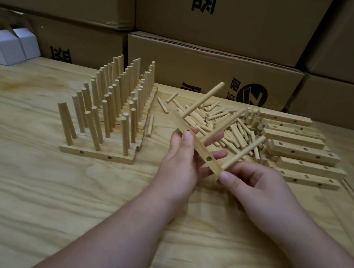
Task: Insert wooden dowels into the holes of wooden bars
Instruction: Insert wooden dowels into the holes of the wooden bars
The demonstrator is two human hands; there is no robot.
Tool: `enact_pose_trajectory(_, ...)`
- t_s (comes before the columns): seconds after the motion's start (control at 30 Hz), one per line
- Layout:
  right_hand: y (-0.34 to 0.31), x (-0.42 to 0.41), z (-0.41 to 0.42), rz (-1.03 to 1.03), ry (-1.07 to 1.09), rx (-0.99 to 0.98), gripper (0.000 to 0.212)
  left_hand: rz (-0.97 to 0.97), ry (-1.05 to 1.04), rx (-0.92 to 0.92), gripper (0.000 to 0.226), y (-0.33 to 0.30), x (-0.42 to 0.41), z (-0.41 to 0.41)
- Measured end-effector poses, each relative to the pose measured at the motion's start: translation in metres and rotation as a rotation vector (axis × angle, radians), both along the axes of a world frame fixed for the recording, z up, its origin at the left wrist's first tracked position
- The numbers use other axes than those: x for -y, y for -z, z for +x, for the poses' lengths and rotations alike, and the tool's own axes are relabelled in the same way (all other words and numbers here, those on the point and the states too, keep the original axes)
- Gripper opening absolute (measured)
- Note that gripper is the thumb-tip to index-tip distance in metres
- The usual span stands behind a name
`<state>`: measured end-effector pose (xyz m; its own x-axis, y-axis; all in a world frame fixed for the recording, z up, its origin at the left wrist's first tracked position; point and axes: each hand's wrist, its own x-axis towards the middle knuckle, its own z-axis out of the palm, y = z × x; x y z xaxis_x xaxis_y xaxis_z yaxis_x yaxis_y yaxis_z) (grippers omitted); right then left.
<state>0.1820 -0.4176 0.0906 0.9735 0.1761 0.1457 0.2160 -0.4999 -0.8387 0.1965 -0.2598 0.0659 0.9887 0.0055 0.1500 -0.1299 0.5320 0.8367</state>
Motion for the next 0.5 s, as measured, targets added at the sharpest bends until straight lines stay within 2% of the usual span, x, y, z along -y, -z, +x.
enact_pose_trajectory(0.07, 0.000, 0.001, 0.001, -0.036, 0.051, -0.015, 0.005, 0.092, 0.016, -0.015, 0.036, 0.003, 0.000, 0.001)
enact_pose_trajectory(0.13, -0.004, 0.002, -0.001, -0.036, 0.107, 0.009, 0.007, 0.266, 0.041, -0.022, 0.036, 0.005, 0.001, 0.000)
enact_pose_trajectory(0.2, -0.013, 0.002, -0.003, -0.072, 0.154, 0.090, 0.007, 0.411, 0.059, -0.026, 0.036, 0.008, 0.005, -0.001)
enact_pose_trajectory(0.27, -0.026, 0.001, -0.007, -0.146, 0.168, 0.200, 0.004, 0.552, 0.092, -0.017, 0.026, 0.008, 0.008, -0.005)
enact_pose_trajectory(0.4, -0.051, -0.018, -0.025, -0.266, 0.034, 0.325, 0.016, 0.969, 0.119, 0.151, 0.023, -0.001, 0.009, -0.015)
enact_pose_trajectory(0.5, -0.060, -0.053, -0.031, -0.385, -0.121, 0.306, 0.007, 1.341, 0.121, 0.395, 0.053, -0.002, 0.007, -0.018)
